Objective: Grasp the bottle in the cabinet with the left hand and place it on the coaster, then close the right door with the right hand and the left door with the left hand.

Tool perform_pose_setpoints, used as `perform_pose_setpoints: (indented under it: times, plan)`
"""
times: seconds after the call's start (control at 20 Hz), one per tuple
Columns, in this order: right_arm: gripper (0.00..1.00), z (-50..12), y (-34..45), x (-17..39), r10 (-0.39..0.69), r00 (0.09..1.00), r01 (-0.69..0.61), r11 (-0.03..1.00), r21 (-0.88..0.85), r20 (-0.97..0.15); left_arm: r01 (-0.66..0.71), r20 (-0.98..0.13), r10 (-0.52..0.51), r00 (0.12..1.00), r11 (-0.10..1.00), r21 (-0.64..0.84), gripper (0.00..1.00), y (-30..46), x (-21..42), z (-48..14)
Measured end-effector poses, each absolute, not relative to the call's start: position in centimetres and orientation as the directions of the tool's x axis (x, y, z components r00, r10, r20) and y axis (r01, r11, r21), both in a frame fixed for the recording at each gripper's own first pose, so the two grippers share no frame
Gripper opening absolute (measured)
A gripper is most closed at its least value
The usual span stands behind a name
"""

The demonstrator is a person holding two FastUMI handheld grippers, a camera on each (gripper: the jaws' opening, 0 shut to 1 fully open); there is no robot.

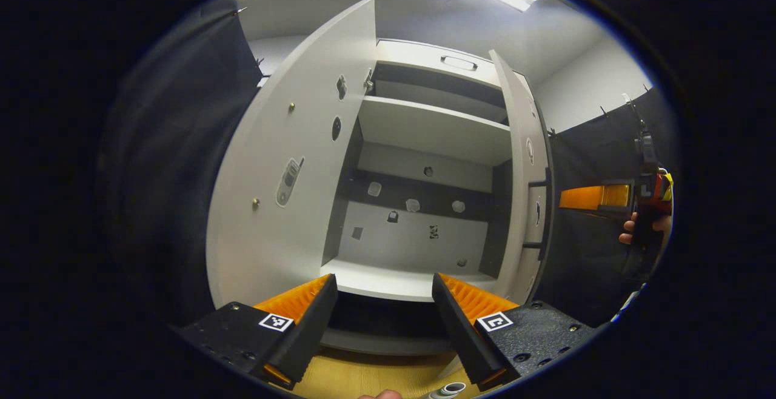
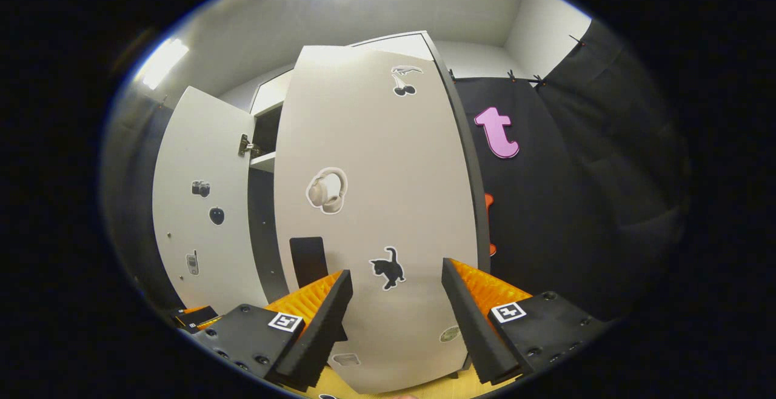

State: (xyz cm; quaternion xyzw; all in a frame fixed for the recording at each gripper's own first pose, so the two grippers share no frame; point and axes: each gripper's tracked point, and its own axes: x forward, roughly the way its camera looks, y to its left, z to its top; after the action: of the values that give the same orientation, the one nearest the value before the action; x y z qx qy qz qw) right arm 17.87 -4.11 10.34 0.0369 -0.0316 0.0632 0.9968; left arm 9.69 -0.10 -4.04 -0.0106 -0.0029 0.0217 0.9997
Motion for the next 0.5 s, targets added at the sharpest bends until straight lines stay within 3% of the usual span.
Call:
perform_pose_setpoints:
  times: [0.05, 0.1, 0.2, 0.45, 0.5]
  plan:
    - [0.88, 10.3, -3.9, 17.8, 0.133, 0.989, -0.138, 0.988, 0.071, 0.063, -0.066, 0.020, 0.067, 0.998, 0.998, -0.015, 0.95, 0.4, 9.0, -3.0]
    - [0.98, 10.2, -3.9, 17.7, 0.139, 0.989, -0.143, 0.987, 0.072, 0.059, -0.093, 0.033, 0.094, 0.995, 0.996, -0.013, 0.95, 1.0, 8.4, -2.0]
    - [0.98, 10.2, -4.1, 18.0, 0.142, 0.988, -0.146, 0.987, 0.067, 0.057, -0.161, 0.049, 0.163, 0.985, 0.987, -0.027, 0.92, 3.0, 6.9, 0.0]
    - [0.98, 8.9, -4.9, 17.9, 0.152, 0.988, -0.153, 0.988, 0.021, 0.037, -0.397, 0.125, 0.395, 0.910, 0.918, -0.005, 0.98, 11.5, 3.4, 4.9]
    - [0.98, 8.7, -5.1, 17.7, 0.152, 0.988, -0.153, 0.988, 0.009, 0.036, -0.445, 0.134, 0.440, 0.888, 0.895, 0.009, 0.94, 13.2, 2.9, 5.6]
